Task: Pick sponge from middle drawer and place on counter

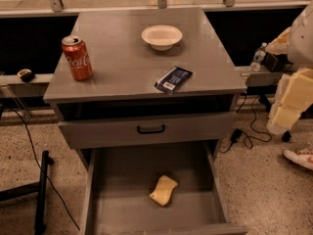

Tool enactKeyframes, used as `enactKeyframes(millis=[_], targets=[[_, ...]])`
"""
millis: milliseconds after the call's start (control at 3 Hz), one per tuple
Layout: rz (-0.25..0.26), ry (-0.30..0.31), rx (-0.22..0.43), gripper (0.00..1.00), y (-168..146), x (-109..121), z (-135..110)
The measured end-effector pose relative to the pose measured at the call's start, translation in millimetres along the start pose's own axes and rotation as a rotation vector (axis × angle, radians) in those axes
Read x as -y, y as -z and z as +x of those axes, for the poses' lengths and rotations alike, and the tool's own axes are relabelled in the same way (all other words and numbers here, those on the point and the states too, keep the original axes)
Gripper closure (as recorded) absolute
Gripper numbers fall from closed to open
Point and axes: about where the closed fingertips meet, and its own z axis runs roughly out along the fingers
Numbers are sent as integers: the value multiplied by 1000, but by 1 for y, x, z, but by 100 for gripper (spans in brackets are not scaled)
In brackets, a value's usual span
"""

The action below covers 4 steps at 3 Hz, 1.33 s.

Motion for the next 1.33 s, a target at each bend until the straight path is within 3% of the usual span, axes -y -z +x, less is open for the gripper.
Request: enactKeyframes(millis=[333,667,1000,1333], targets=[[0,0,0,0,0,0,0],[-32,-17,64,0,-33,-13,2],[-113,-34,222,0,-100,-54,-3],[-164,8,287,0,-152,-72,-1]])
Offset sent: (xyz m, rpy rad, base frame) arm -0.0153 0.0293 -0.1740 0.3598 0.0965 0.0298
